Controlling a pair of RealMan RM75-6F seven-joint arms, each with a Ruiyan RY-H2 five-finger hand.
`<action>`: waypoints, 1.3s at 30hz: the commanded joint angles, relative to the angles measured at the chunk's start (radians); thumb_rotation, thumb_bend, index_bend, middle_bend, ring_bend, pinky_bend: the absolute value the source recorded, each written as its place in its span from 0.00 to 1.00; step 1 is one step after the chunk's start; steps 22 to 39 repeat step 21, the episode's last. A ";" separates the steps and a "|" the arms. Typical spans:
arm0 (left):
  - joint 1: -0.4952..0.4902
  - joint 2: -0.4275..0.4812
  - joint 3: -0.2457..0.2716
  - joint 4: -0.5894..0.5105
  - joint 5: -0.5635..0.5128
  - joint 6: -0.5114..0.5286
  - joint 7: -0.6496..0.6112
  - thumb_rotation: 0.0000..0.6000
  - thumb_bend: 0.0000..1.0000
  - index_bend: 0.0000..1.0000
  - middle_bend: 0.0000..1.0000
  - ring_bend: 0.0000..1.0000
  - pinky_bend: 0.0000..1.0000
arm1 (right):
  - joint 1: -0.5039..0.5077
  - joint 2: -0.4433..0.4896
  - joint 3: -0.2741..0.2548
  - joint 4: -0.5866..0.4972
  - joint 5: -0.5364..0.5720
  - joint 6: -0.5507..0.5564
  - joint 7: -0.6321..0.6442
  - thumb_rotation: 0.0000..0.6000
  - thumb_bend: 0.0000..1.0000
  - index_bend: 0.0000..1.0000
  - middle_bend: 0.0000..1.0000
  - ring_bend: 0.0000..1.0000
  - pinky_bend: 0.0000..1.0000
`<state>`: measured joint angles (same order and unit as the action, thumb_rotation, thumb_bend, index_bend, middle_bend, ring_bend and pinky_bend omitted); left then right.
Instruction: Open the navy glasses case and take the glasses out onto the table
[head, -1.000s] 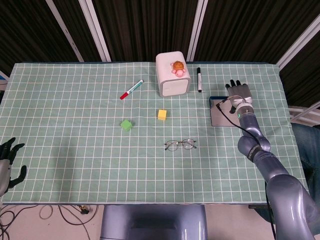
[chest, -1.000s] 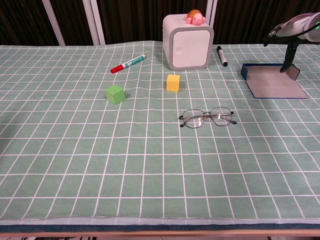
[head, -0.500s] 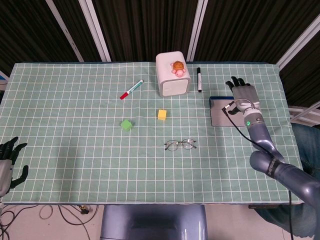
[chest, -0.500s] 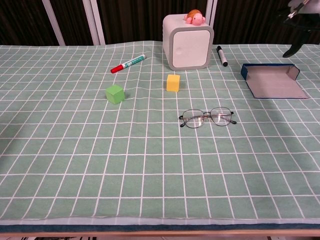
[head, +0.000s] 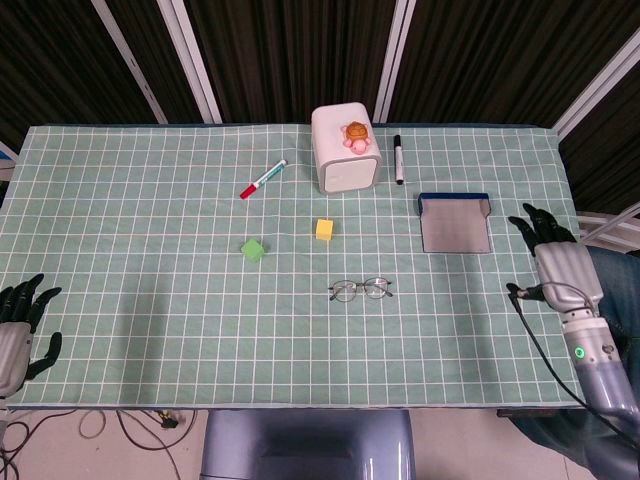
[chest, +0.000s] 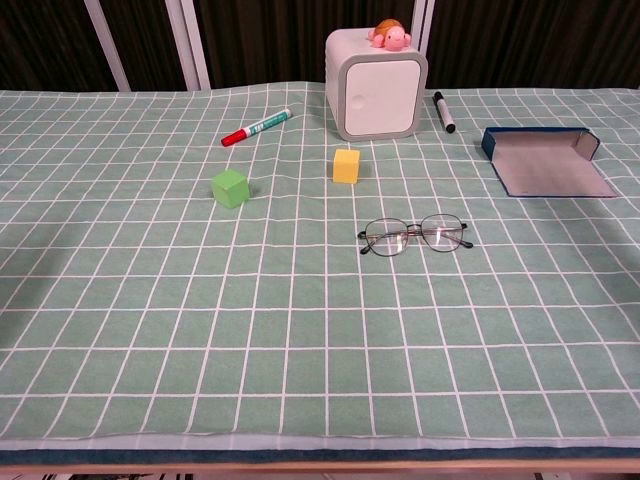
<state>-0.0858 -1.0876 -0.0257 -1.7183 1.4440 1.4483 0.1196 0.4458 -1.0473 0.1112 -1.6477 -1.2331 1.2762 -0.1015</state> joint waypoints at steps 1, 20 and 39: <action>0.003 -0.002 0.004 0.002 0.013 0.008 0.003 1.00 0.46 0.15 0.00 0.00 0.02 | -0.091 -0.036 -0.071 -0.008 -0.091 0.094 0.029 1.00 0.18 0.15 0.07 0.07 0.23; 0.011 -0.004 0.018 0.017 0.096 0.055 0.009 1.00 0.46 0.15 0.00 0.00 0.02 | -0.268 -0.146 -0.125 0.124 -0.242 0.298 0.034 1.00 0.18 0.15 0.07 0.08 0.23; 0.011 -0.004 0.018 0.017 0.096 0.055 0.011 1.00 0.46 0.15 0.00 0.00 0.02 | -0.270 -0.144 -0.124 0.124 -0.244 0.297 0.035 1.00 0.18 0.15 0.07 0.08 0.23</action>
